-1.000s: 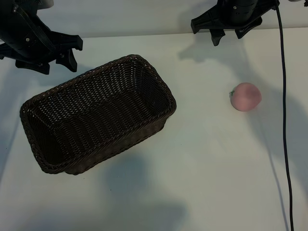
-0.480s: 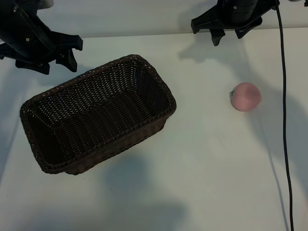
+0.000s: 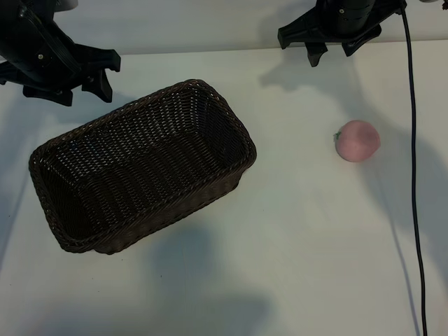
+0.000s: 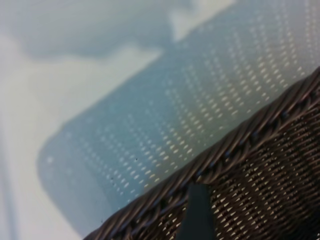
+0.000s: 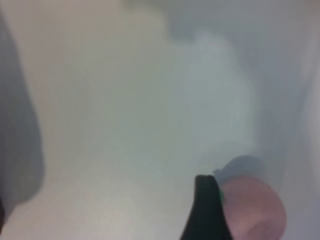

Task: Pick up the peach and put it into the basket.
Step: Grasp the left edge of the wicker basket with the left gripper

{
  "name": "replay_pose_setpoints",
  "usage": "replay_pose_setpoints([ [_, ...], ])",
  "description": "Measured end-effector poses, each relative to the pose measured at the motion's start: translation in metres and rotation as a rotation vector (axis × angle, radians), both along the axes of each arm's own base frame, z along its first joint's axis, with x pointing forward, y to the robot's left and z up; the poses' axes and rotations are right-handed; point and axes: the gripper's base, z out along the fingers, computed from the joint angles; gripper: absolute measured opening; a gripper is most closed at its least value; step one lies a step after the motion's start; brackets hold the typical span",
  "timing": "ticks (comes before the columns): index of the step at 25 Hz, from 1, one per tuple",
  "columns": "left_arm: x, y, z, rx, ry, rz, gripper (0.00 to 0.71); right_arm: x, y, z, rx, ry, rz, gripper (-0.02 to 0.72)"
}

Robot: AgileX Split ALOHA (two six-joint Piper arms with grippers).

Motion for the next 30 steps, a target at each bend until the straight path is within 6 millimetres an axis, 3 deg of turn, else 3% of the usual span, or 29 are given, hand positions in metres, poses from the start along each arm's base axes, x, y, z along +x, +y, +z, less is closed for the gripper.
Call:
replay_pose_setpoints([
  [9,-0.008,0.001,0.004,0.002,0.052,0.003,0.592,0.000,0.000,0.000,-0.001,0.000,0.003,0.526],
  [17,-0.045,0.011,0.061,0.021,-0.011,0.097,0.592,0.000,0.000,0.000,-0.002,0.000,0.006,0.526],
  [20,-0.057,0.017,0.071,0.052,-0.011,0.135,0.592,0.000,0.000,0.000,-0.002,0.000,0.007,0.526],
  [22,-0.067,0.020,0.068,0.060,-0.005,0.158,0.592,0.000,0.000,0.000,-0.002,0.000,0.007,0.526],
  [27,-0.097,0.024,0.024,0.053,0.062,0.211,0.592,0.000,0.000,0.000,-0.004,0.000,0.013,0.526],
  [30,-0.112,0.027,0.009,0.033,0.072,0.263,0.592,0.000,0.000,0.000,-0.005,0.000,0.014,0.526],
])
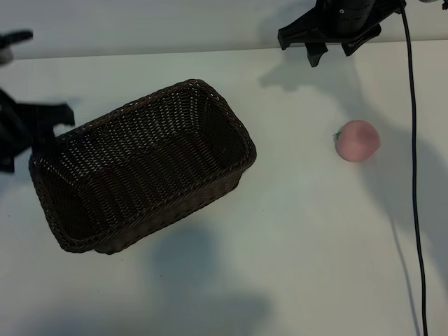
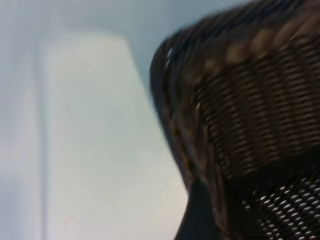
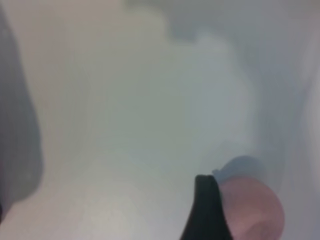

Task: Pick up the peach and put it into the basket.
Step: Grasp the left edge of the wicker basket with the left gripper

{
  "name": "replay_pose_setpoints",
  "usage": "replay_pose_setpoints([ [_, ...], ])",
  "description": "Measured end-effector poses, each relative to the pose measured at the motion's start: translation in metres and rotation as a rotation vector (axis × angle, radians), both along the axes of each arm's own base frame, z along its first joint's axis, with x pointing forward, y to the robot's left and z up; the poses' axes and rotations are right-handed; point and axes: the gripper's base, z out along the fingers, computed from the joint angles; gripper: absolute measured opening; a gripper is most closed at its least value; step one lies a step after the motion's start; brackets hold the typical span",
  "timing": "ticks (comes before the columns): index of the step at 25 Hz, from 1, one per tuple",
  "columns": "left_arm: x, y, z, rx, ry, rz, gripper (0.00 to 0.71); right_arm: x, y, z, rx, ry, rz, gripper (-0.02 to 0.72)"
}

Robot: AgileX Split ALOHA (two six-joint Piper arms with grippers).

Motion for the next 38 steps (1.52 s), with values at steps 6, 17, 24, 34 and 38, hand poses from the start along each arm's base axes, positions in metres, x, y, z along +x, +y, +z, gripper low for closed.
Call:
replay_pose_setpoints([
  [6,-0.016,0.008,-0.034,0.016,0.004,0.147,0.592,0.000,0.000,0.000,-0.003,0.000,0.009,0.526],
  [17,-0.004,0.014,-0.077,-0.027,-0.007,0.269,0.592,0.000,0.000,0.000,-0.006,0.000,0.016,0.526],
  [24,0.010,0.007,-0.114,-0.070,0.064,0.249,0.592,0.000,0.000,0.000,-0.010,-0.001,0.029,0.526],
  [34,0.011,0.003,-0.126,-0.110,0.078,0.242,0.222,0.000,0.000,0.000,-0.012,-0.001,0.035,0.526],
  [38,0.013,0.003,-0.125,-0.119,0.063,0.248,0.207,0.000,0.000,0.000,-0.012,-0.001,0.035,0.526],
])
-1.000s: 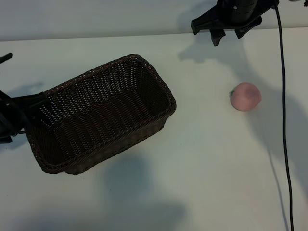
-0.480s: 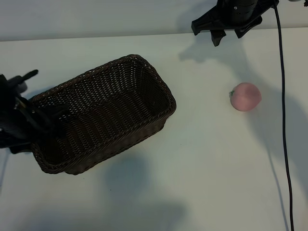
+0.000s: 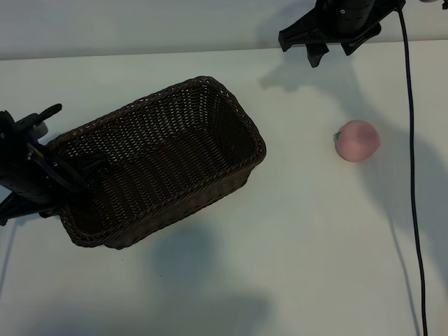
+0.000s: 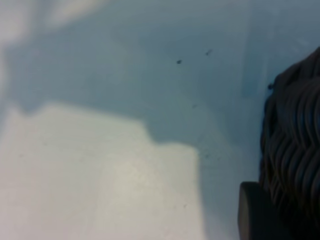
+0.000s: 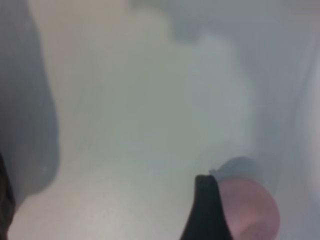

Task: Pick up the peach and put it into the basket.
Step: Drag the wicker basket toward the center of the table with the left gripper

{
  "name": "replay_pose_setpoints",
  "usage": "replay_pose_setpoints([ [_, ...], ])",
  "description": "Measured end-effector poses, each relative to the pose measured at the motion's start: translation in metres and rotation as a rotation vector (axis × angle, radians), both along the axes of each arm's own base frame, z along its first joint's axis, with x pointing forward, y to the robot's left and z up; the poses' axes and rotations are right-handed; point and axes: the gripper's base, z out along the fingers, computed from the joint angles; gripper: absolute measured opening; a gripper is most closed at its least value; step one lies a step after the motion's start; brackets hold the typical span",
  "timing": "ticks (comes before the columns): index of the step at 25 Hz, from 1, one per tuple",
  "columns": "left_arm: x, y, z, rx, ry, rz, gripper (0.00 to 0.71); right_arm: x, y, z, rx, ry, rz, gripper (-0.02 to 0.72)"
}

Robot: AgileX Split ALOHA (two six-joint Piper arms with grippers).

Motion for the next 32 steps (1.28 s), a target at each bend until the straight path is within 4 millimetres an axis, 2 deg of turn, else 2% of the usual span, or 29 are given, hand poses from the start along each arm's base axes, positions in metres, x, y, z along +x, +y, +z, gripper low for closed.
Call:
replay_pose_setpoints([
  [4,0.000,-0.001,0.000,-0.010,-0.006,-0.025,0.207,0.000,0.000,0.000,0.000,0.000,0.000,0.526],
  [8,0.001,-0.006,0.002,-0.059,-0.033,-0.055,0.174,0.000,0.000,0.000,0.000,0.000,0.000,0.526],
  [17,0.007,0.004,0.022,-0.095,-0.065,-0.180,0.173,0.000,0.000,0.000,0.000,0.000,0.000,0.526],
  [26,0.043,0.005,0.069,-0.083,-0.155,-0.307,0.173,0.000,0.000,0.000,0.000,0.000,0.000,0.526],
  [32,0.075,0.004,0.074,-0.063,-0.133,-0.382,0.173,0.000,0.000,0.000,0.000,0.000,0.000,0.526],
])
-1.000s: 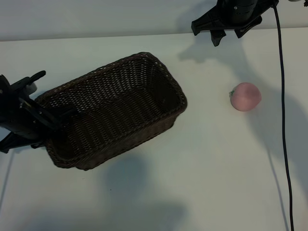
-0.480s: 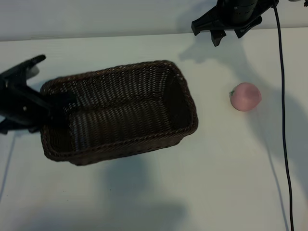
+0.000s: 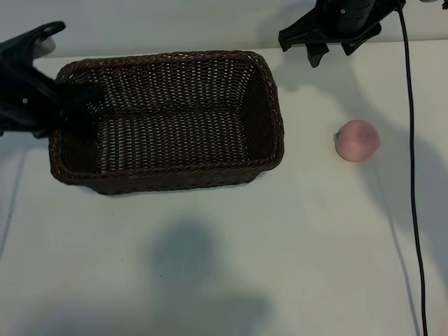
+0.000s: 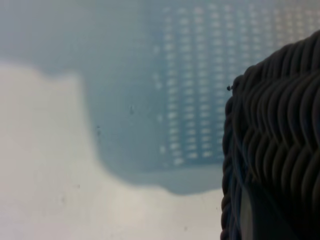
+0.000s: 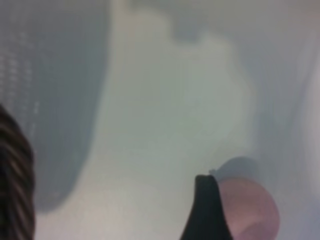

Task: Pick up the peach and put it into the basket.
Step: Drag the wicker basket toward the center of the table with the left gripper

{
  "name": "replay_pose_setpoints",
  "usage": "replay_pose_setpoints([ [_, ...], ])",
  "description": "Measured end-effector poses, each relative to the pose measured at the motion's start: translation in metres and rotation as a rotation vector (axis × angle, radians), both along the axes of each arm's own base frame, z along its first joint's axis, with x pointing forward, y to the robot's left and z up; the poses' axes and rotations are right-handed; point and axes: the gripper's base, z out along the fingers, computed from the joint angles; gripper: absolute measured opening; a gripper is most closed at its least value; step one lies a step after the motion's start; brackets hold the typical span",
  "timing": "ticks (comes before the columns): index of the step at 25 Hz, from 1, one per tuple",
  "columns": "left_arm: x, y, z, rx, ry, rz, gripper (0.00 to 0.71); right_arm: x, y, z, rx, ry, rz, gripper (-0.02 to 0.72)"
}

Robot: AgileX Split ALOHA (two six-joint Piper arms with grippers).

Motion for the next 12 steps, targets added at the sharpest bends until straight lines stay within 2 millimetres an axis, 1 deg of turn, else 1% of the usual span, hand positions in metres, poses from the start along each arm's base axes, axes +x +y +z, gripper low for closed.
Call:
replay_pose_setpoints([
  [3,0.019,-0.001,-0.004,0.004,0.012,-0.032,0.173,0.000,0.000,0.000,0.001,0.000,0.000,0.526],
  [5,0.029,-0.002,-0.004,0.003,0.011,-0.040,0.173,0.000,0.000,0.000,0.001,0.000,0.000,0.526],
  [8,0.042,-0.003,-0.010,0.002,0.013,-0.045,0.173,0.000,0.000,0.000,0.001,0.000,0.000,0.526],
  [12,0.053,-0.018,-0.022,0.004,0.029,-0.082,0.173,0.000,0.000,0.000,0.002,0.001,0.000,0.526],
])
